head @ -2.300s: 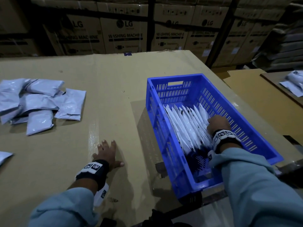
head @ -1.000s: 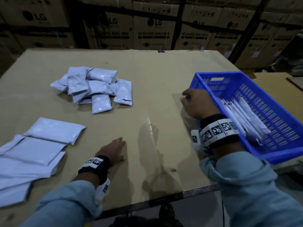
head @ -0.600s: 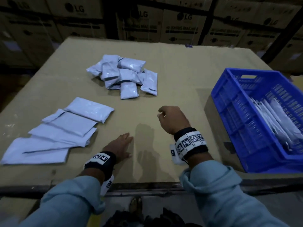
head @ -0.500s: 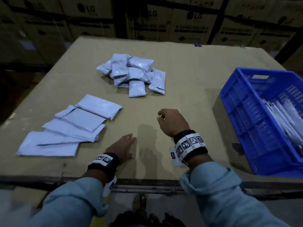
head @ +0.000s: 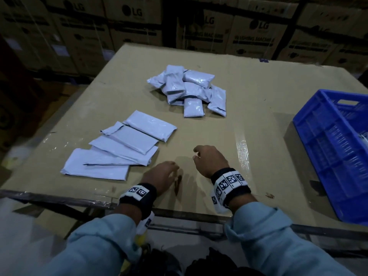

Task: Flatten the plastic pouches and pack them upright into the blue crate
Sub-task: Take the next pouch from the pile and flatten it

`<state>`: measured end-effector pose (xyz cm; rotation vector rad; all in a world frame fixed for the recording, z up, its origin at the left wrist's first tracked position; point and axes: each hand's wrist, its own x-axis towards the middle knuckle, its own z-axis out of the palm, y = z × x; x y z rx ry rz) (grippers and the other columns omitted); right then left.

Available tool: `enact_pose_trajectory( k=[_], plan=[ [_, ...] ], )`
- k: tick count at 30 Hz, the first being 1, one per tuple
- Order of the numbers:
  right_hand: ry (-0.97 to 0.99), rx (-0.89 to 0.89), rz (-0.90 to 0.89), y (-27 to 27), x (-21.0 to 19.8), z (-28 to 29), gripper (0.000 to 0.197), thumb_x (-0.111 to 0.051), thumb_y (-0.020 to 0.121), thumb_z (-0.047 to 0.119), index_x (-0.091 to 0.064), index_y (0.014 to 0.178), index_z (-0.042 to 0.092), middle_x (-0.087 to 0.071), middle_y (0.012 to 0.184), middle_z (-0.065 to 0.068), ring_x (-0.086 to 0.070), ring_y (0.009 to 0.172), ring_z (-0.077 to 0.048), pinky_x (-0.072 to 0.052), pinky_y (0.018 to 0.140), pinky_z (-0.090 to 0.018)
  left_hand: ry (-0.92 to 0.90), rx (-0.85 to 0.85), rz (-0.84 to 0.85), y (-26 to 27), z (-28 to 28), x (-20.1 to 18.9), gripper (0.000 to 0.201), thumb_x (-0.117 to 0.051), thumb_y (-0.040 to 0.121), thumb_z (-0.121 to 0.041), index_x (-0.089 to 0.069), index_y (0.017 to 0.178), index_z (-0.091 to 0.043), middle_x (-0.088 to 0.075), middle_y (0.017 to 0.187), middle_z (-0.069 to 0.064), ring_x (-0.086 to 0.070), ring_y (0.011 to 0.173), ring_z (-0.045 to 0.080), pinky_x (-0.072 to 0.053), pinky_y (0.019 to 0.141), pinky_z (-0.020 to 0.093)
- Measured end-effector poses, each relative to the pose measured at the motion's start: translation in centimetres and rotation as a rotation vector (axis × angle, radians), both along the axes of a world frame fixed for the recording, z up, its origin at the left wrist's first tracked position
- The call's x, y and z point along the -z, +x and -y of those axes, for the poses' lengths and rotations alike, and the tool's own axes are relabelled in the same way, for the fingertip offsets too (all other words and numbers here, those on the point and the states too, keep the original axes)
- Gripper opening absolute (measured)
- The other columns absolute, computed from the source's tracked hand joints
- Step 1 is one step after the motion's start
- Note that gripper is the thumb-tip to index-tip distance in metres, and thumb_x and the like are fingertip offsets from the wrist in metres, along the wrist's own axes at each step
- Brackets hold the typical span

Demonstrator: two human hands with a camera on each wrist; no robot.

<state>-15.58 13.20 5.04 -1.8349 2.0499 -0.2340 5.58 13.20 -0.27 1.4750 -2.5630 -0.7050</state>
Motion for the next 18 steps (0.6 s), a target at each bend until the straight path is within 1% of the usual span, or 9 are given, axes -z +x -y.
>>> enact_pose_trajectory(
  k=[2,5,7,9,11,13,15,16,18],
  plan=[
    [0.023,-0.004,-0.034,1.3,0.5,0.6,0.042,-0.054,0.099,0.033,-0.056,0.139,0.021,-0.063,0.13,-0.007,-0.059,0.119,-0.028,-0.052,0.097,-0.043,-0.112,-0.031,-0.015,1.3,1.3,0.0,0.04,-0.059,0.099,-0.025,-0.06,0.139,-0.021,-0.052,0.149,0.003,-0.048,0.138,0.023,-0.042,0.11,0.037],
    [0.038,-0.018,-0.058,3.6,0.9,2.0,0.044,-0.053,0.1,0.034,-0.052,0.142,0.02,-0.06,0.131,-0.008,-0.056,0.122,-0.03,-0.05,0.1,-0.044,-0.281,-0.069,0.024,3.1,3.4,-0.5,0.032,-0.067,0.09,-0.026,-0.069,0.121,-0.019,-0.063,0.131,0.006,-0.057,0.123,0.028,-0.051,0.096,0.04],
    [0.03,-0.018,-0.072,5.2,1.1,3.1,0.043,-0.053,0.1,0.034,-0.051,0.141,0.019,-0.058,0.132,-0.009,-0.055,0.123,-0.031,-0.049,0.1,-0.045,-0.34,-0.072,0.09,4.2,4.9,-0.6,0.03,-0.067,0.085,-0.025,-0.067,0.114,-0.018,-0.063,0.124,0.007,-0.056,0.119,0.031,-0.049,0.089,0.04],
    [0.027,-0.017,-0.095,6.6,1.4,4.2,0.042,-0.051,0.101,0.034,-0.051,0.14,0.018,-0.056,0.133,-0.009,-0.055,0.123,-0.032,-0.049,0.1,-0.045,-0.332,-0.042,0.183,5.2,6.1,-0.3,0.032,-0.062,0.083,-0.026,-0.063,0.115,-0.018,-0.06,0.125,0.009,-0.052,0.122,0.034,-0.045,0.087,0.039],
    [0.038,-0.006,-0.136,7.9,2.0,5.0,0.041,-0.05,0.101,0.032,-0.05,0.138,0.017,-0.054,0.132,-0.01,-0.055,0.121,-0.034,-0.049,0.098,-0.045,-0.288,0.009,0.254,6.0,7.2,0.7,0.044,-0.061,0.087,-0.029,-0.058,0.129,-0.018,-0.053,0.14,0.012,-0.045,0.132,0.036,-0.042,0.097,0.041],
    [0.059,-0.001,-0.167,9.0,2.6,5.8,0.039,-0.049,0.101,0.029,-0.048,0.137,0.015,-0.051,0.132,-0.011,-0.054,0.12,-0.035,-0.05,0.096,-0.045,-0.246,0.071,0.291,6.7,7.9,1.7,0.054,-0.062,0.09,-0.031,-0.051,0.142,-0.017,-0.04,0.156,0.016,-0.034,0.144,0.038,-0.035,0.11,0.045],
    [0.053,-0.005,-0.179,10.0,3.2,6.8,0.036,-0.048,0.099,0.024,-0.049,0.133,0.015,-0.049,0.13,-0.011,-0.054,0.117,-0.036,-0.05,0.093,-0.045,-0.247,0.126,0.321,7.4,8.6,2.4,0.058,-0.061,0.092,-0.034,-0.048,0.146,-0.017,-0.027,0.164,0.017,-0.025,0.15,0.038,-0.028,0.117,0.047],
    [0.041,-0.002,-0.178,10.4,3.5,7.5,0.035,-0.049,0.097,0.022,-0.049,0.132,0.016,-0.048,0.13,-0.011,-0.054,0.116,-0.036,-0.05,0.092,-0.045,-0.263,0.151,0.339,7.8,8.9,2.8,0.058,-0.06,0.093,-0.036,-0.047,0.147,-0.018,-0.024,0.165,0.016,-0.023,0.151,0.038,-0.026,0.119,0.048],
    [0.01,0.017,-0.181,11.1,3.9,8.9,0.039,-0.048,0.097,0.02,-0.048,0.135,0.015,-0.046,0.135,-0.012,-0.053,0.119,-0.036,-0.049,0.092,-0.045,-0.295,0.194,0.357,8.4,9.5,3.3,0.057,-0.062,0.091,-0.039,-0.051,0.144,-0.02,-0.028,0.165,0.016,-0.028,0.15,0.037,-0.029,0.118,0.049]
  ],
)
